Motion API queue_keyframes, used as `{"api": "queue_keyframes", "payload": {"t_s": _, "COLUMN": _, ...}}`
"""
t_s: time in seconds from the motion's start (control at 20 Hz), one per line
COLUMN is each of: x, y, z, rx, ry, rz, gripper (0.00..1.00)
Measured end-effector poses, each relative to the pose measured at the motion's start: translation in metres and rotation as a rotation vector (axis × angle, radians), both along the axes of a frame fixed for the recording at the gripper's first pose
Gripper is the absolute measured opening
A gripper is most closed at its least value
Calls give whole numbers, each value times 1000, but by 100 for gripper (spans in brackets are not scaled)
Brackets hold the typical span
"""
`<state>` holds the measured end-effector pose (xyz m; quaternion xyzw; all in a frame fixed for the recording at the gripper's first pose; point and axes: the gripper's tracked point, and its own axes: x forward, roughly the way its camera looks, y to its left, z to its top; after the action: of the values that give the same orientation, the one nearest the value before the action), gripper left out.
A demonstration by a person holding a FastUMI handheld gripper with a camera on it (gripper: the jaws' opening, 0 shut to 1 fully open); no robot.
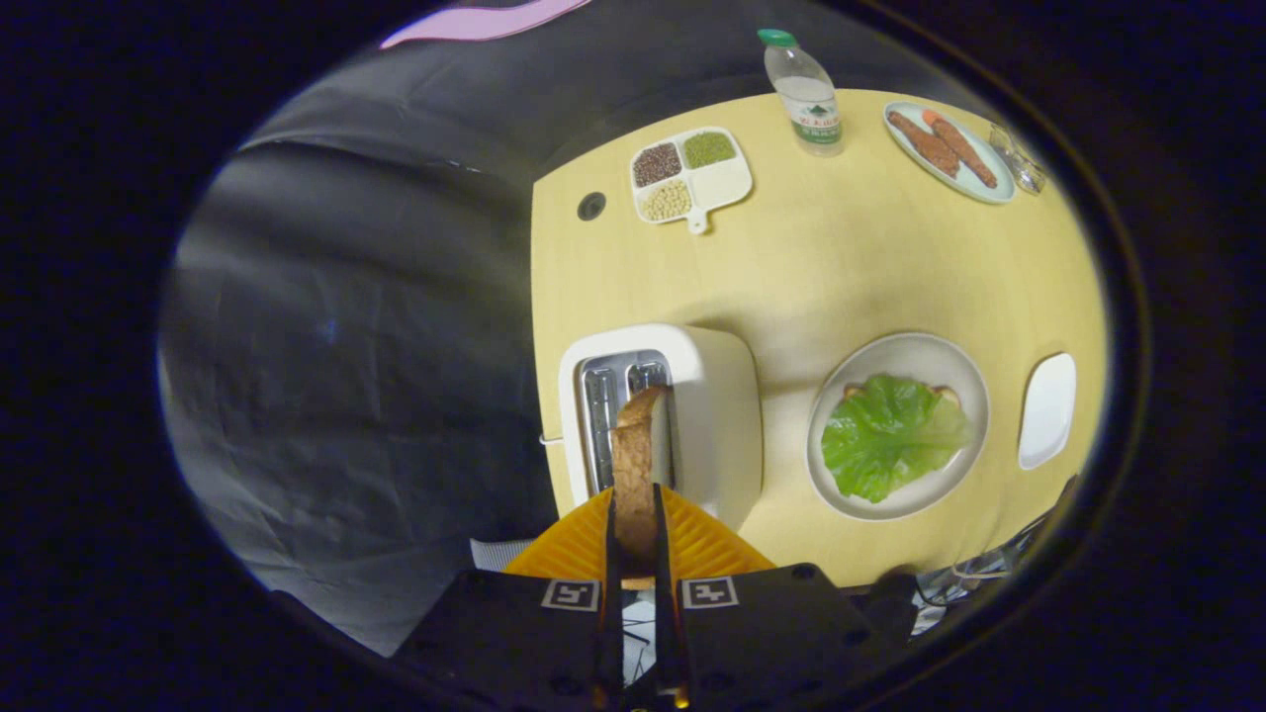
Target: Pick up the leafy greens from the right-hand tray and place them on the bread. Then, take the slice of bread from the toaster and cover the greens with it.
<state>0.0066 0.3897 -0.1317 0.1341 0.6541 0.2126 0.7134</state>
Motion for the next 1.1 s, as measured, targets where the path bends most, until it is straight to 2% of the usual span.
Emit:
{"api": "queue_keyframes", "payload": {"t_s": 0.25, "x": 1, "y": -22, "z": 48, "rx": 140, "ry": -35, "rz": -3, "gripper": 16}}
{"api": "queue_keyframes", "payload": {"t_s": 0.6, "x": 53, "y": -104, "z": 88, "rx": 366, "ry": -168, "rz": -152, "gripper": 16}}
{"api": "queue_keyframes", "payload": {"t_s": 0.8, "x": 59, "y": -158, "z": 60, "rx": 379, "ry": -230, "rz": -138, "gripper": 16}}
{"api": "queue_keyframes", "payload": {"t_s": 1.1, "x": 31, "y": -192, "z": -26, "rx": 359, "ry": -196, "rz": -61, "gripper": 16}}
